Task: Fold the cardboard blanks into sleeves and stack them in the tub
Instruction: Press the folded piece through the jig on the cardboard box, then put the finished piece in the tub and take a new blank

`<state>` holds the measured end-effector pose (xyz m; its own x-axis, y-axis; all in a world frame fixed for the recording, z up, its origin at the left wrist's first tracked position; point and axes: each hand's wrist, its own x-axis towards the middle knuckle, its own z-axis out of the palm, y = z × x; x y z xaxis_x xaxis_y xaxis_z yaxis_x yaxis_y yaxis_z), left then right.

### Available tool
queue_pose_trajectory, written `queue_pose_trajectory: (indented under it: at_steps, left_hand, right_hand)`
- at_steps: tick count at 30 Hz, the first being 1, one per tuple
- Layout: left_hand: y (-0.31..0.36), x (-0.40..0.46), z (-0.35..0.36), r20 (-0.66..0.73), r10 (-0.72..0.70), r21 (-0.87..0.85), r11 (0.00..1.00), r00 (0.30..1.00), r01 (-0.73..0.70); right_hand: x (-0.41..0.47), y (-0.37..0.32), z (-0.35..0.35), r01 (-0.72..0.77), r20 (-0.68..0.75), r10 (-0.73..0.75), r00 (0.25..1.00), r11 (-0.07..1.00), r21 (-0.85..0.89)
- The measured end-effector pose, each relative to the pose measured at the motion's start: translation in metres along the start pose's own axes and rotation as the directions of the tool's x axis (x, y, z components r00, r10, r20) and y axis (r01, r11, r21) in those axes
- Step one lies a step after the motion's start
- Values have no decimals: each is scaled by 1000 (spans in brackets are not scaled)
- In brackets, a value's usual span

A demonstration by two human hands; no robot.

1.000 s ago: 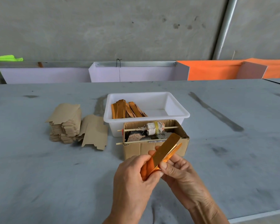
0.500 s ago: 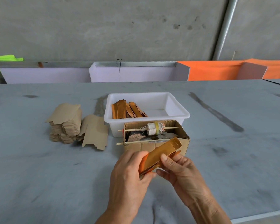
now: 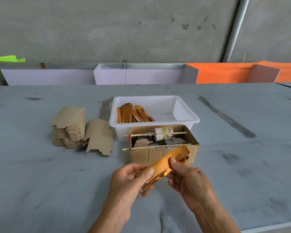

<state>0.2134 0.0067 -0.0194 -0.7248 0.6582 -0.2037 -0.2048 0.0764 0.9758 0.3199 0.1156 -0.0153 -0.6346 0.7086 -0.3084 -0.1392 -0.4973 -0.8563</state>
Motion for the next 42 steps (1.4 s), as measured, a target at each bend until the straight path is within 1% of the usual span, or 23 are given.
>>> queue_pose_trajectory:
  at_steps: [4, 7, 12, 14, 17, 19, 23, 25, 26, 28, 30, 31, 35, 36, 37, 39, 40, 41, 42]
  left_hand:
    - [7, 0, 4, 8, 38, 43, 998, 999, -38]
    - [19, 4, 2, 11, 38, -4, 999, 999, -38]
    - [49, 18, -6, 52, 80, -69, 995, 995, -76]
    - [60, 29, -9, 4, 95, -109, 990, 995, -94]
    - [75, 49, -9, -131, 103, -171, 977, 986, -124]
    - [83, 62, -8, -188, 95, -195, 972, 978, -132]
    - [91, 87, -7, -218, 86, -220, 966, 972, -134]
    - [94, 100, -7, -217, 76, -241, 962, 973, -129]
    - [93, 107, -9, -224, 82, -228, 964, 971, -134]
    - [90, 118, -12, -267, 123, -143, 976, 956, -165]
    - [83, 126, -16, -315, 177, -35, 980, 932, -198]
    - [80, 129, -18, -330, 193, -8, 978, 924, -207]
    - [74, 137, -23, -372, 199, -46, 972, 907, -232]
    - [74, 138, -23, -380, 201, -44, 971, 903, -235]
    - [74, 139, -24, -386, 208, -28, 971, 898, -237]
    - [70, 138, -26, -405, 216, 10, 973, 889, -232]
    - [66, 137, -28, -423, 214, 18, 974, 881, -228]
    - [61, 135, -32, -450, 206, 17, 975, 869, -222]
    - [54, 133, -37, -484, 189, 9, 978, 855, -211]
  right_hand:
    - [3, -8, 5, 21, 26, -20, 999, 998, -51]
    - [7, -19, 15, 58, 41, -53, 998, 992, -110]
    - [27, -50, 42, 147, -5, -151, 989, 969, -197]
    - [37, -61, 57, 158, 15, -159, 987, 962, -224]
    - [47, -70, 79, 149, 75, -133, 988, 948, -282]
    - [55, -72, 93, 142, 78, -125, 989, 947, -289]
    - [86, -77, 113, 169, -7, -183, 983, 920, -353]
    - [106, -81, 120, 157, -37, -185, 982, 908, -388]
    - [117, -83, 123, 146, -54, -184, 981, 901, -408]
    - [143, -87, 129, 114, -95, -182, 979, 866, -486]
    - [169, -88, 137, 65, -116, -163, 980, 807, -587]
    - [180, -87, 142, 49, -116, -157, 981, 774, -632]
    - [215, -77, 161, 14, -111, -172, 979, 597, -802]
    - [220, -75, 164, 14, -100, -187, 977, 528, -849]
    - [222, -74, 166, 30, -73, -227, 971, 422, -906]
    - [220, -73, 169, 88, 26, -364, 931, 156, -984]
    - [214, -72, 171, 123, 84, -429, 899, 62, -990]
    - [205, -69, 173, 173, 147, -467, 872, 12, -985]
    - [194, -65, 177, 247, 220, -483, 847, -7, -969]
